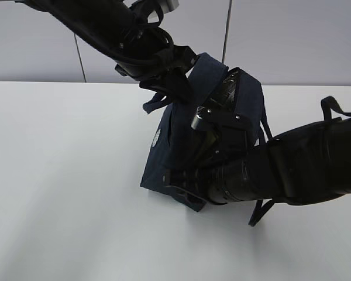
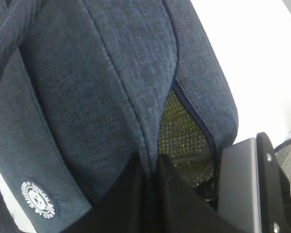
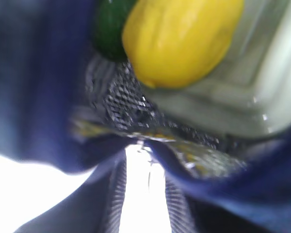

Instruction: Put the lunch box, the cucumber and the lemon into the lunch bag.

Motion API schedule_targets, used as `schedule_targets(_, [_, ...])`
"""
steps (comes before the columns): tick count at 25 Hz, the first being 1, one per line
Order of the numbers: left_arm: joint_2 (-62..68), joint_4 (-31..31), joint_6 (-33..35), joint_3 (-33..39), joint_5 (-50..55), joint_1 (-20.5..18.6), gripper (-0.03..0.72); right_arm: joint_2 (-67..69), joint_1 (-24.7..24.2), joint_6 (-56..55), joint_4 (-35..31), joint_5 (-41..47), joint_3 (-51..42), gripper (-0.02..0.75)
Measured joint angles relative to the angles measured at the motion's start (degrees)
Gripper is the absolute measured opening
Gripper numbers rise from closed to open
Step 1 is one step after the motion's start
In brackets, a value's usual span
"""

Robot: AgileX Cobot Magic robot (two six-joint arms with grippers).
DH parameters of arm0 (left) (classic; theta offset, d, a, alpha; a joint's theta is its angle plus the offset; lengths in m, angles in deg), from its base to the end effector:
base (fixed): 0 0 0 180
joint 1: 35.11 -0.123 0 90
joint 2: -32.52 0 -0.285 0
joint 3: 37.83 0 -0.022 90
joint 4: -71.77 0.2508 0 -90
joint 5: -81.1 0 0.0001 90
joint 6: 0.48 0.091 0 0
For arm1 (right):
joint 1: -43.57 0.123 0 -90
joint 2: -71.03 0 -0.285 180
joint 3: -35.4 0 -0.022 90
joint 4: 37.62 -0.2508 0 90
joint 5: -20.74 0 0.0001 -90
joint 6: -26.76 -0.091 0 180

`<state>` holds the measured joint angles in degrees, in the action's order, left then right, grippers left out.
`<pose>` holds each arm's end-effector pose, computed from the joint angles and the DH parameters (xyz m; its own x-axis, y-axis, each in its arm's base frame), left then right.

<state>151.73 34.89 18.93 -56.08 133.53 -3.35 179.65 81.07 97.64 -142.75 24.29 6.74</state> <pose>0.3453 -0.2647 0.2785 -0.7724 0.3849 -0.5053 0.6157 0.6492 -0.4467 0.2664 0.2114 0.1580 -0.8350 0.0679 -0.5460 -0.2059 0.8817 0.4245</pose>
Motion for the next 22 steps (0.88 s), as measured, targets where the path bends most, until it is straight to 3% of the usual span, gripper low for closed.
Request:
schedule_targets(8, [0.0, 0.0, 0.0, 0.0, 0.0, 0.0, 0.008, 0.0, 0.0, 0.0, 0.0, -0.7, -1.0, 0.199])
schedule_targets(15, [0.0, 0.0, 0.0, 0.0, 0.2, 0.0, 0.008, 0.0, 0.0, 0.0, 0.0, -0.7, -1.0, 0.003])
schedule_targets(22, [0.0, 0.0, 0.0, 0.0, 0.5, 0.0, 0.008, 0.0, 0.0, 0.0, 0.0, -0.7, -1.0, 0.0])
